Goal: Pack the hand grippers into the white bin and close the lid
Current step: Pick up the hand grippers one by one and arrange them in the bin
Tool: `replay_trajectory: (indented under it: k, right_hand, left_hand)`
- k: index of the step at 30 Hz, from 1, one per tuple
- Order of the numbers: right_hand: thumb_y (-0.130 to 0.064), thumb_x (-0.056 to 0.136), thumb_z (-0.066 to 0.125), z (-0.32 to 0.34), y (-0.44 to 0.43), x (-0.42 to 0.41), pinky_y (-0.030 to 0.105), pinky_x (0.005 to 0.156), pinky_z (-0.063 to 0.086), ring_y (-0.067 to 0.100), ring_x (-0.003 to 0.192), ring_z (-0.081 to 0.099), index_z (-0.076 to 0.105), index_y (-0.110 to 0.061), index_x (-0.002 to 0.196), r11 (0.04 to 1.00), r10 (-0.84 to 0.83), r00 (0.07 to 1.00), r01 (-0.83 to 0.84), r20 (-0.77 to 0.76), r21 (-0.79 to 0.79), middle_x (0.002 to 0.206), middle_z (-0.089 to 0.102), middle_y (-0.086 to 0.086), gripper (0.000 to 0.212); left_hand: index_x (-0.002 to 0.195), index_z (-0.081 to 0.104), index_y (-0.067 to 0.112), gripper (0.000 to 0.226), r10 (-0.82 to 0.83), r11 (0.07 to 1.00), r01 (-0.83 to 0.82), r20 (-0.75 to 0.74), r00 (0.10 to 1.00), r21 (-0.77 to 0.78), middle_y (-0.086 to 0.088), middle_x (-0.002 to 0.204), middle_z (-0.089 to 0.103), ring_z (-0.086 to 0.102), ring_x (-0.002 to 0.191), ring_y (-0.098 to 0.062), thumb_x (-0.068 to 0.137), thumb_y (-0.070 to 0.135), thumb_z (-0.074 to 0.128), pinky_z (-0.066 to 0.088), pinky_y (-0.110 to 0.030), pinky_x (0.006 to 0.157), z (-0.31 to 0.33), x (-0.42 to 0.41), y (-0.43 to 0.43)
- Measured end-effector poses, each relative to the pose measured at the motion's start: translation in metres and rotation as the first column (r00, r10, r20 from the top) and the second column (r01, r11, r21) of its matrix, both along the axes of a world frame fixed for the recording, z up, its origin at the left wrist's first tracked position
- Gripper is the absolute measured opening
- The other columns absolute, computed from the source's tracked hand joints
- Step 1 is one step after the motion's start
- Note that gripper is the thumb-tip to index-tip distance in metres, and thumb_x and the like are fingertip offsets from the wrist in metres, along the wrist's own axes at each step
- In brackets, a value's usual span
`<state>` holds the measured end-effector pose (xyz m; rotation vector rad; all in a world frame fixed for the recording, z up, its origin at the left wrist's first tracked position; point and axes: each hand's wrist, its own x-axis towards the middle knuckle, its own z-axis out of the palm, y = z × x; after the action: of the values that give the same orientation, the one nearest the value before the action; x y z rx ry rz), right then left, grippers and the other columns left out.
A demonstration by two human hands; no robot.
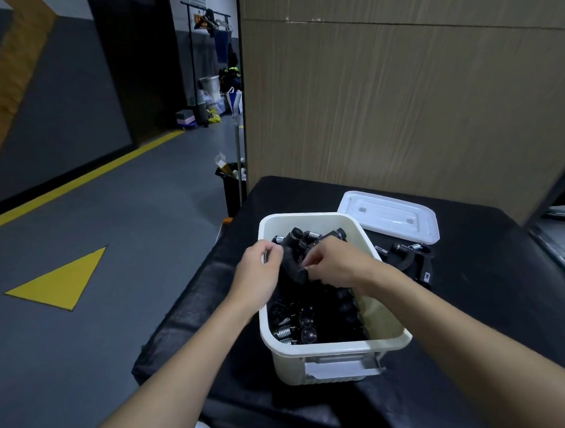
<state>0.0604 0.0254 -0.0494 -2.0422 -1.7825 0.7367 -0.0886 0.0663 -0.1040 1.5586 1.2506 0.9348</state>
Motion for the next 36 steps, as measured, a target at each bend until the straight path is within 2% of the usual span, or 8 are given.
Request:
replay_trajectory:
  k: [3, 4, 8, 11, 14, 21, 28, 36]
  right_hand:
    - [-0.021, 0.079, 0.071, 0.001, -0.008, -0.002, 0.022, 0.056, 0.041, 0.014, 0.066, 0.057, 0.067, -0.021, 0.077, 0.989, 0.146, 0.983, -0.142, 0.112, -0.038, 0.067, 0.059, -0.005, 0.005]
    - [-0.026, 0.076, 0.074, -0.001, -0.008, -0.004, 0.024, 0.057, 0.041, 0.014, 0.066, 0.057, 0.062, -0.021, 0.072, 0.988, 0.155, 0.981, -0.152, 0.119, -0.032, 0.067, 0.058, -0.005, 0.013]
    - [-0.036, 0.071, 0.08, -0.013, -0.009, -0.013, 0.025, 0.05, 0.037, 0.014, 0.06, 0.056, 0.053, -0.02, 0.065, 0.993, 0.079, 0.983, -0.093, 0.163, 0.077, 0.059, 0.054, -0.007, 0.032]
    - [-0.034, 0.074, 0.074, -0.022, -0.013, -0.018, 0.031, 0.056, 0.044, 0.021, 0.069, 0.062, 0.051, -0.019, 0.067, 0.985, 0.03, 0.982, -0.06, 0.185, 0.159, 0.063, 0.056, -0.004, 0.028]
    - [-0.029, 0.075, 0.068, -0.025, -0.02, -0.019, 0.033, 0.06, 0.049, 0.025, 0.072, 0.064, 0.061, -0.01, 0.076, 0.98, -0.012, 0.987, -0.02, 0.16, 0.2, 0.069, 0.065, 0.003, 0.02]
    - [-0.028, 0.082, 0.066, -0.03, -0.033, -0.017, 0.03, 0.058, 0.034, 0.026, 0.075, 0.061, 0.058, -0.015, 0.077, 0.957, -0.046, 0.983, -0.007, 0.177, 0.289, 0.072, 0.061, 0.001, 0.016]
    - [-0.029, 0.087, 0.07, -0.028, -0.041, -0.014, 0.02, 0.051, 0.029, 0.015, 0.068, 0.049, 0.053, -0.018, 0.078, 0.939, -0.007, 0.991, -0.041, 0.137, 0.34, 0.069, 0.052, -0.007, 0.022]
    - [-0.039, 0.08, 0.076, -0.027, -0.043, -0.006, 0.027, 0.06, 0.041, 0.013, 0.072, 0.057, 0.054, -0.021, 0.084, 0.938, -0.069, 0.993, 0.032, 0.095, 0.345, 0.076, 0.059, -0.007, 0.029]
  left_hand:
    - [0.084, 0.056, 0.037, 0.02, -0.025, 0.997, 0.021, -0.067, 0.997, -0.069, -0.001, 0.098, 0.063, 0.056, 0.078, -0.017, 0.078, 0.054, 0.065, 0.043, -0.029, 0.063, -0.003, 0.002, 0.004]
    - [0.085, 0.054, 0.04, 0.022, -0.03, 0.996, 0.024, -0.08, 0.996, -0.083, -0.003, 0.103, 0.064, 0.057, 0.08, -0.018, 0.074, 0.055, 0.066, 0.045, -0.031, 0.066, -0.003, 0.003, 0.005]
    - [0.088, 0.054, 0.042, 0.028, -0.025, 0.997, 0.018, -0.087, 0.996, -0.08, -0.001, 0.11, 0.063, 0.059, 0.086, -0.019, 0.07, 0.061, 0.067, 0.049, -0.034, 0.072, -0.002, 0.003, 0.004]
    - [0.09, 0.055, 0.044, 0.042, -0.025, 0.997, 0.018, -0.091, 0.996, -0.079, 0.004, 0.11, 0.063, 0.064, 0.095, -0.021, 0.06, 0.07, 0.068, 0.051, -0.035, 0.073, 0.002, 0.004, 0.001]
    - [0.09, 0.055, 0.043, 0.039, -0.017, 0.996, 0.009, -0.088, 0.996, -0.086, 0.004, 0.109, 0.064, 0.066, 0.096, -0.022, 0.06, 0.063, 0.07, 0.051, -0.034, 0.071, 0.005, 0.005, -0.001]
    - [0.102, 0.058, 0.034, 0.027, -0.002, 0.996, -0.002, -0.04, 0.999, -0.087, 0.012, 0.102, 0.06, 0.062, 0.09, -0.012, 0.078, 0.033, 0.071, 0.046, -0.028, 0.065, 0.01, 0.005, -0.004]
    - [0.103, 0.057, 0.038, 0.029, -0.008, 0.995, 0.004, -0.042, 0.999, -0.103, 0.011, 0.105, 0.061, 0.063, 0.094, -0.015, 0.077, 0.035, 0.07, 0.049, -0.03, 0.069, 0.01, 0.005, -0.005]
    - [0.091, 0.052, 0.028, 0.023, -0.018, 0.994, 0.008, -0.081, 0.997, -0.113, 0.003, 0.084, 0.059, 0.053, 0.071, -0.015, 0.076, 0.036, 0.067, 0.039, -0.028, 0.056, 0.007, 0.004, -0.002]
